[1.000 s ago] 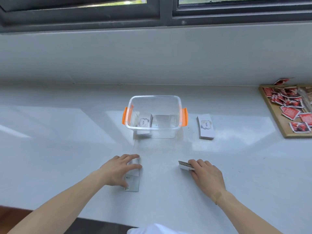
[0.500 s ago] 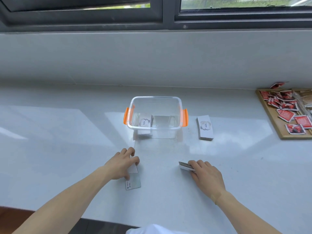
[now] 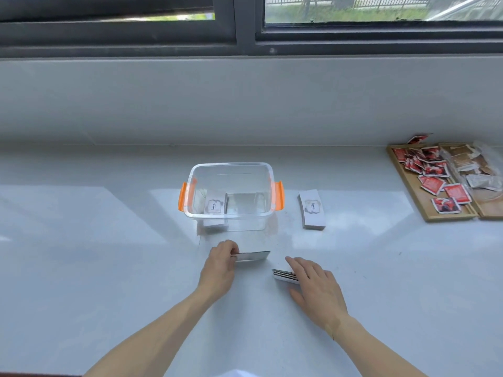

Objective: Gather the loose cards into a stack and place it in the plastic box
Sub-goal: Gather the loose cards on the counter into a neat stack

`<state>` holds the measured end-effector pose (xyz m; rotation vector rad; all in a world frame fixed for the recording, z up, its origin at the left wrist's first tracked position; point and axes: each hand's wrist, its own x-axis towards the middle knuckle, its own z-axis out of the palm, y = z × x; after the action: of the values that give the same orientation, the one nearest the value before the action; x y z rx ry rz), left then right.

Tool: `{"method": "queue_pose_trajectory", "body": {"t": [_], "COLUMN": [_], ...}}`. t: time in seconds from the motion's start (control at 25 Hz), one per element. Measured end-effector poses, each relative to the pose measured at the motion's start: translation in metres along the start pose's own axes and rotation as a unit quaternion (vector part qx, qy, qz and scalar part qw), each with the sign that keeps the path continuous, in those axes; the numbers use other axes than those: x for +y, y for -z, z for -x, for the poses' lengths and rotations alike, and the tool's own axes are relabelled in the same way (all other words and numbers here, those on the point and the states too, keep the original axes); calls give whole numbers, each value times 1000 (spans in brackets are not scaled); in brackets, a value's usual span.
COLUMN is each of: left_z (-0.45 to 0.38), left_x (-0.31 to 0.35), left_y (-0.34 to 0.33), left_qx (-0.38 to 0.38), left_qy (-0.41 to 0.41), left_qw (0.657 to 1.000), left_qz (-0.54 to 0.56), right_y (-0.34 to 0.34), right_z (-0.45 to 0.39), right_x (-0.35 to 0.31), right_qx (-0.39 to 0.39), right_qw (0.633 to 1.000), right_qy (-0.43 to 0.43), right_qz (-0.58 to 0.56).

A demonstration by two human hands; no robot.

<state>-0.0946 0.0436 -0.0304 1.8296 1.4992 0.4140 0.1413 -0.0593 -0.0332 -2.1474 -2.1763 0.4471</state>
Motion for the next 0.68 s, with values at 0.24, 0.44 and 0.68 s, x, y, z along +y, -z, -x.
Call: {"method": "queue_pose_trajectory", "body": {"t": [0.24, 0.44, 0.68], "left_z": [-6, -8, -5], "left_x": [37, 53, 59], "left_y": [-38, -49, -67], "left_qx": [-113, -207, -208], "left_qy": [-93, -69, -21], "left_qw": [989, 972, 976], "left_qz": [25, 88, 61], "right_y": [0, -6, -12], "right_z": [-3, -9, -11], "right_x": [1, 4, 6], "right_qx": [60, 63, 71], "right_qw": [998, 998, 997], "right_qy": [9, 2, -7], "right_qz": [8, 20, -4]}}
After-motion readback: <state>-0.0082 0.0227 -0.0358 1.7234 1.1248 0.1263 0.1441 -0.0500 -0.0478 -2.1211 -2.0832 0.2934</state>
